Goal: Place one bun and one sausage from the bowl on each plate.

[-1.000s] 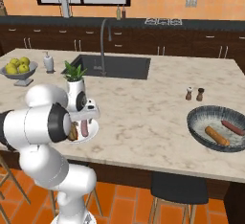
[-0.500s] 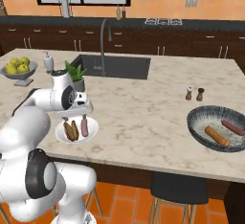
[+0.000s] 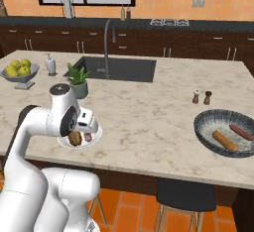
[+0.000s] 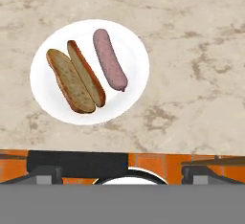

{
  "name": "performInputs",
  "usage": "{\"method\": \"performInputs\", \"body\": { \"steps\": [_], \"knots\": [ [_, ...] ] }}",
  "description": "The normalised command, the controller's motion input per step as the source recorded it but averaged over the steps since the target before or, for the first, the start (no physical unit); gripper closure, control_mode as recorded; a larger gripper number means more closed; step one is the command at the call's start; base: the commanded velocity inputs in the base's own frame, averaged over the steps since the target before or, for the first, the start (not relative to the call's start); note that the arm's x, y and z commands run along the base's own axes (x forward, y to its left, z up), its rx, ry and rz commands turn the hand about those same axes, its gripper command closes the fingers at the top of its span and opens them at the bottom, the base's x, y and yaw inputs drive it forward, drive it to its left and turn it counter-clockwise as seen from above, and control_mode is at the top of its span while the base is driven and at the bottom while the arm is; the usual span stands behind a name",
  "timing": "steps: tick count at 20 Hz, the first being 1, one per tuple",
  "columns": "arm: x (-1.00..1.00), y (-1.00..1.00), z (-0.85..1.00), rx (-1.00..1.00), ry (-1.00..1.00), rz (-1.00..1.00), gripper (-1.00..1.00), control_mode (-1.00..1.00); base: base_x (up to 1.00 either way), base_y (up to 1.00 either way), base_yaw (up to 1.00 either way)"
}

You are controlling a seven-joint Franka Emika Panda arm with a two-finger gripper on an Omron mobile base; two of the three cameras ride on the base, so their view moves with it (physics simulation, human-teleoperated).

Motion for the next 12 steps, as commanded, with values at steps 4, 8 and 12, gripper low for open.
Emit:
{"method": "performInputs", "body": {
  "steps": [4, 8, 12],
  "knots": [
    [0.0, 0.0, 0.0, 0.0, 0.0, 0.0, -1.0, -1.0, 0.0, 0.0, 0.0],
    [0.0, -0.07, -0.02, 0.0, 0.0, -0.01, -1.0, 1.0, -0.03, -0.43, -0.03],
    [0.0, 0.0, 0.0, 0.0, 0.0, 0.0, -1.0, 1.0, -0.01, -1.0, -0.05]
  ]
}}
